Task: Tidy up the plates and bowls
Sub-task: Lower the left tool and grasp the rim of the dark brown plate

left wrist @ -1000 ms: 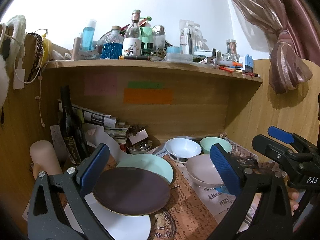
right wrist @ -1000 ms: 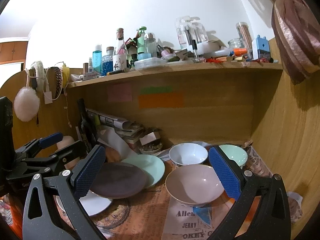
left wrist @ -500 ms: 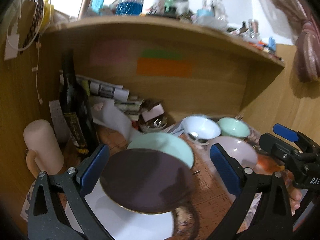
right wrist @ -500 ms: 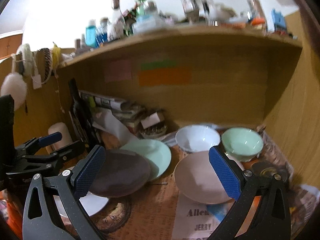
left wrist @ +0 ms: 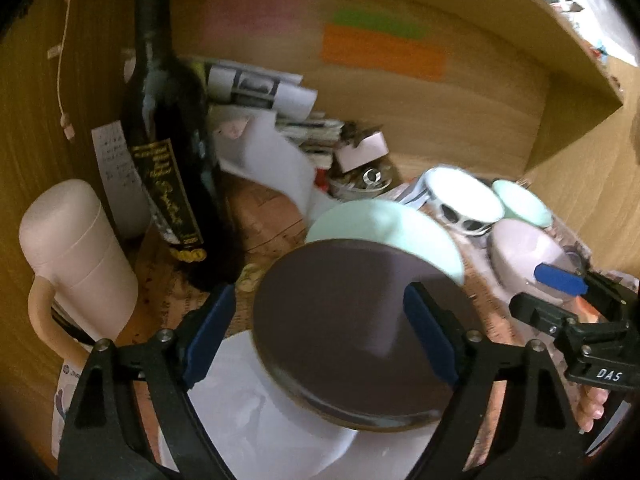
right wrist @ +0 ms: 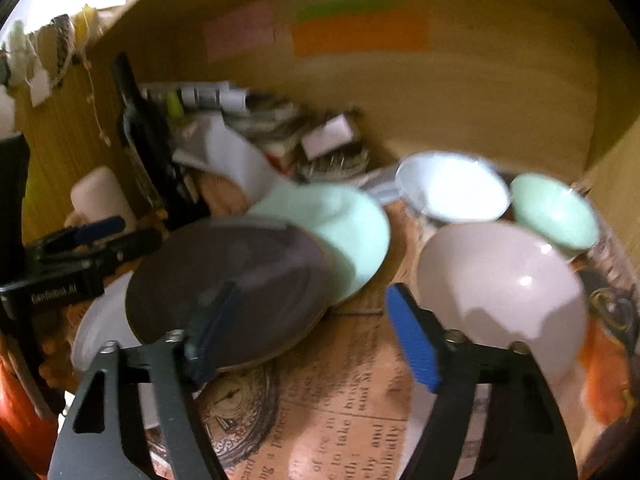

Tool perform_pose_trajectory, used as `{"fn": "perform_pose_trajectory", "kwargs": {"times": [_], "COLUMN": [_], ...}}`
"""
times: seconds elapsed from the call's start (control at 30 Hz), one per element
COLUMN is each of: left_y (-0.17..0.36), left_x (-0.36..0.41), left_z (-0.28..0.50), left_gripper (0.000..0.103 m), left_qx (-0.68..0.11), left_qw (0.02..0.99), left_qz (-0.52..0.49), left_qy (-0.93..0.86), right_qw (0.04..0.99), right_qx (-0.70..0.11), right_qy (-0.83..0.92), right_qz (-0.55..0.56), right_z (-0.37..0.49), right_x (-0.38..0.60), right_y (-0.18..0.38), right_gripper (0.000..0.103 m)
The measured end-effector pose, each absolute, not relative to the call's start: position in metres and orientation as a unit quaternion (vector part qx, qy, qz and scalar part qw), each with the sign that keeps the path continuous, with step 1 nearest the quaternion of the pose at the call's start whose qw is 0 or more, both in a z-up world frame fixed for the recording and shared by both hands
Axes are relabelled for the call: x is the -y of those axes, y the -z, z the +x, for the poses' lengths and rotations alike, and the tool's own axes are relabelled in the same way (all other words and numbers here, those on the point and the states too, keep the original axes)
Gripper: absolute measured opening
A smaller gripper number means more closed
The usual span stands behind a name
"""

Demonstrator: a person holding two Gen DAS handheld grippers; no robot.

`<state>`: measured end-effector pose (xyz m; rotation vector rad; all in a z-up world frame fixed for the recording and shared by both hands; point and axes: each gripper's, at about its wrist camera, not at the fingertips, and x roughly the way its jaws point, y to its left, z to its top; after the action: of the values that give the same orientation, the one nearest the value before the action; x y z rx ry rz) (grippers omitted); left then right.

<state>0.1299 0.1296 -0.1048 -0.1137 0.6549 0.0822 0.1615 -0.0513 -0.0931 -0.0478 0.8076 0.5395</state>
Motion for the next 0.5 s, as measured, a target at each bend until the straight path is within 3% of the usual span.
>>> {"fn": "perform_pose_trajectory", "kwargs": {"times": [0.13, 0.33, 0.4, 0.5], "left_y": [0.116, 0.134, 0.138, 0.141], "left_x": [-0.15, -0.176, -0.18, -0.184], "left_z": [0.143, 0.165, 0.168, 0.172], "left_gripper": [0.077, 0.053, 0.046, 0.044], "left_qx": [-0.353, -0.406, -0.415, -0.423], "left_qw": [0.933, 0.909, 0.903, 0.899], "left_qz": [-0.066, -0.097, -0.106, -0.114], "left_qy": [-0.035, -0.019, -0.012, -0.003], "right_qw": [0.866, 0.854, 0.852, 0.849], "right_qx": [-0.428, -0.457, -0.461, -0.467], "right_qy": [-0.258, -0.249, -0.247, -0.248], "right_qz": [0.0, 0.012, 0.012, 0.015], "right_z": [0.173, 0.182, 0.184, 0.188], "right_x": [0.049, 0.046, 0.044, 0.042], "right_y": [0.111, 0.122, 0.124, 0.128], "right_gripper": [0.053, 0.039, 0.039, 0.039]}}
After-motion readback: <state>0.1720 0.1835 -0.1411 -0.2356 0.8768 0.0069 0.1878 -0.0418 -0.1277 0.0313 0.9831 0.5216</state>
